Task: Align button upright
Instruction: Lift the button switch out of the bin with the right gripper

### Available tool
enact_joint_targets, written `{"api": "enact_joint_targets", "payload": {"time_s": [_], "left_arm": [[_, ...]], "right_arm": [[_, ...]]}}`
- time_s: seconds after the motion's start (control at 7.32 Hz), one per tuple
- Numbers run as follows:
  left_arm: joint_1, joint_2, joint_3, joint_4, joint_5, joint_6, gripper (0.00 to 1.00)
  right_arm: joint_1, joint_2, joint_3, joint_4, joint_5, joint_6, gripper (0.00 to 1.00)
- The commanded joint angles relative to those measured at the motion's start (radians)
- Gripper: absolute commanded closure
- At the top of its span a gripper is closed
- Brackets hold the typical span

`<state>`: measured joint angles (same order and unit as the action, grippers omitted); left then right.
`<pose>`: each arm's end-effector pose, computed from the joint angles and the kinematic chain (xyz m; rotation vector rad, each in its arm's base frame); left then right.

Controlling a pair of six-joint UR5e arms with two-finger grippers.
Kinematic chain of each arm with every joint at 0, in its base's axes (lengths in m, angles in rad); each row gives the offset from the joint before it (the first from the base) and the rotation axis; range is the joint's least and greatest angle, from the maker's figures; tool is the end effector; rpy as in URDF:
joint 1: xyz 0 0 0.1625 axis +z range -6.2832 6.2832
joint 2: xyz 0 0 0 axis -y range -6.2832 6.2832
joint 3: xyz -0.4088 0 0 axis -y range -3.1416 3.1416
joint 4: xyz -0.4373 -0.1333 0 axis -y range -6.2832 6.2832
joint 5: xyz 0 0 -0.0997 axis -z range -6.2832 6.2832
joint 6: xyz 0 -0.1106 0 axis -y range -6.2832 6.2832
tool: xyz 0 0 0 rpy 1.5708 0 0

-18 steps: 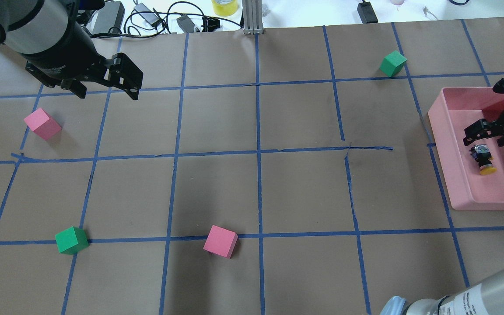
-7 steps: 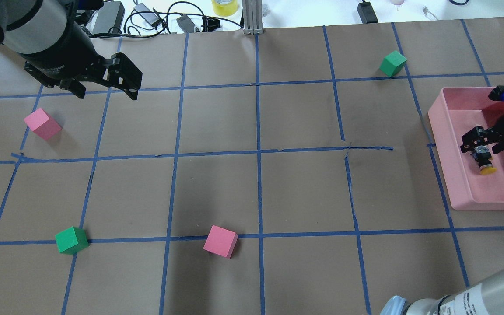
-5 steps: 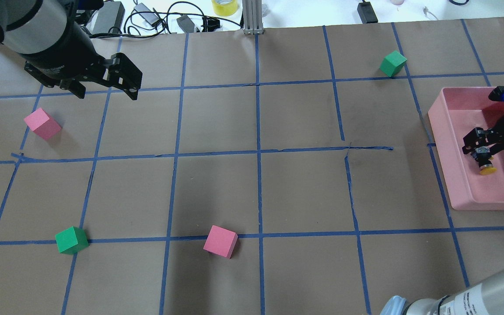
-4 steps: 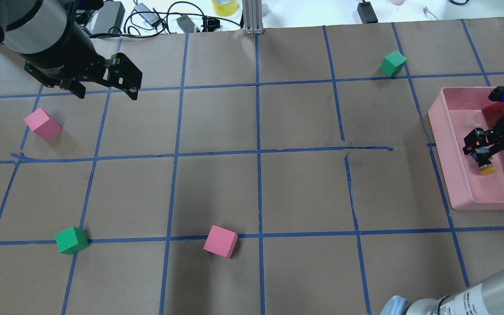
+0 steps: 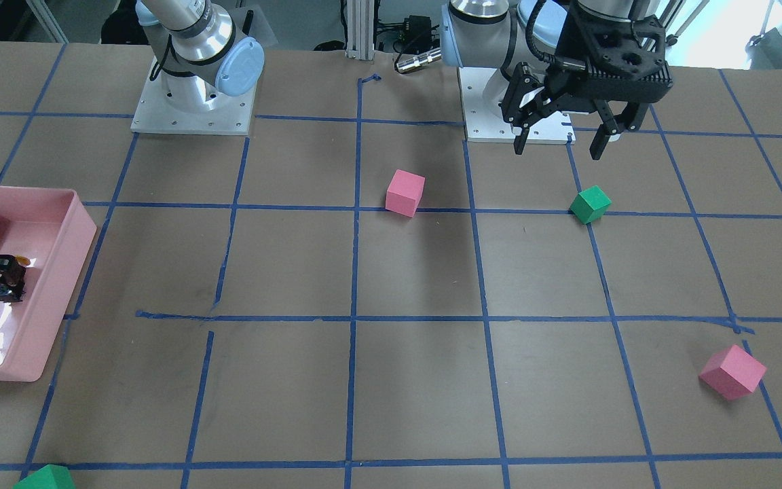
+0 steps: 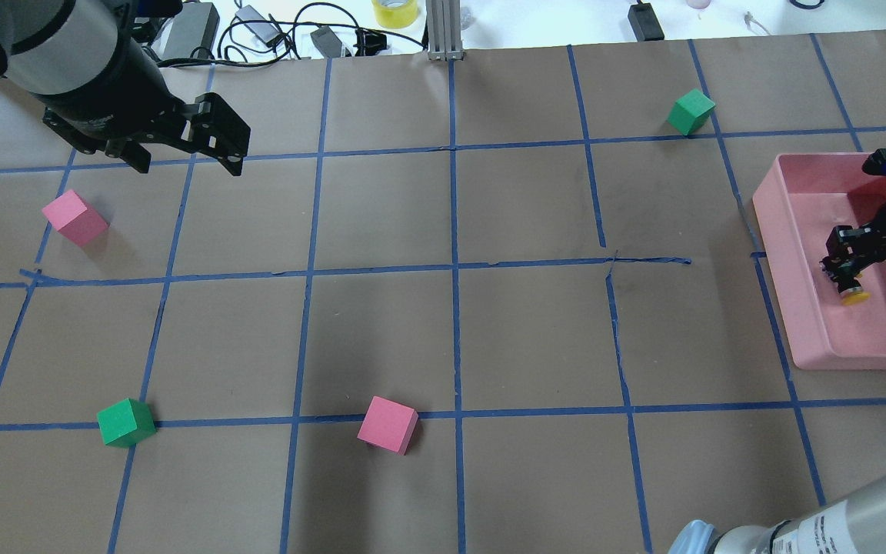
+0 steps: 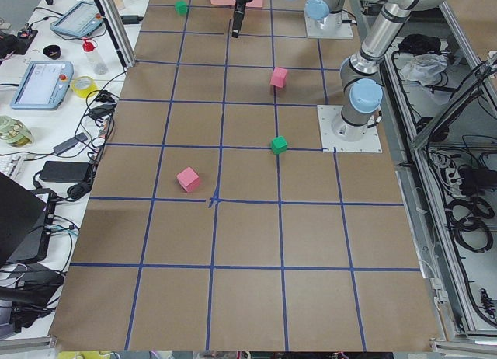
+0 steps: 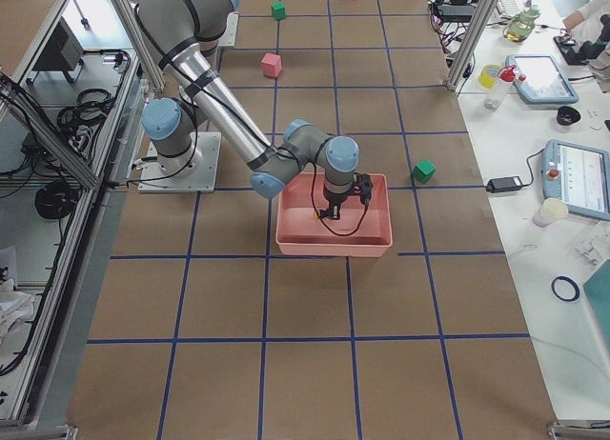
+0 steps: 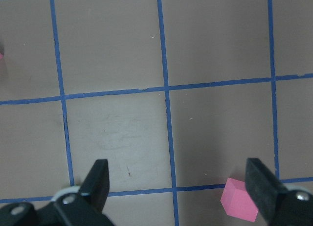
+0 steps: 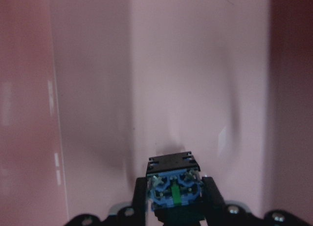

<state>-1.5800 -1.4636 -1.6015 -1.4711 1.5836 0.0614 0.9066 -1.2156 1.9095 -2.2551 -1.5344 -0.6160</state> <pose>-0.1366 -0.5086 0.5110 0.1081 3.1103 -0.2743 -0.2475 -0.5390 0.1546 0.0751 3.1057 -0.0218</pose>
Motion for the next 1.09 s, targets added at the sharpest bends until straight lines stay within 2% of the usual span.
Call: {"api": "enact_joint_targets", "payload": {"time_s": [0.0,0.14,0.55,0.96], "left_arm": [[0.000,-0.001,0.000,0.000,0.001,0.000,0.00],[0.000,0.000,0.000,0.000,-0.001,0.000,0.00],[0.000,-0.001,0.000,0.000,-0.001,0.000,0.00],[0.000,-0.001,0.000,0.002,-0.001,0.000,0.00]], "right_arm": [[0.000,-0.050,-0.015,0.018,-0.021,-0.011,1.00],[0.002,-0.080,-0.054,0.052,-0.023,-0.011,1.00],[0.038,-0.102,-0.261,0.346,-0.062,-0.054,1.00],[0.177,-0.145,-0.352,0.457,-0.058,0.016,1.00]]}}
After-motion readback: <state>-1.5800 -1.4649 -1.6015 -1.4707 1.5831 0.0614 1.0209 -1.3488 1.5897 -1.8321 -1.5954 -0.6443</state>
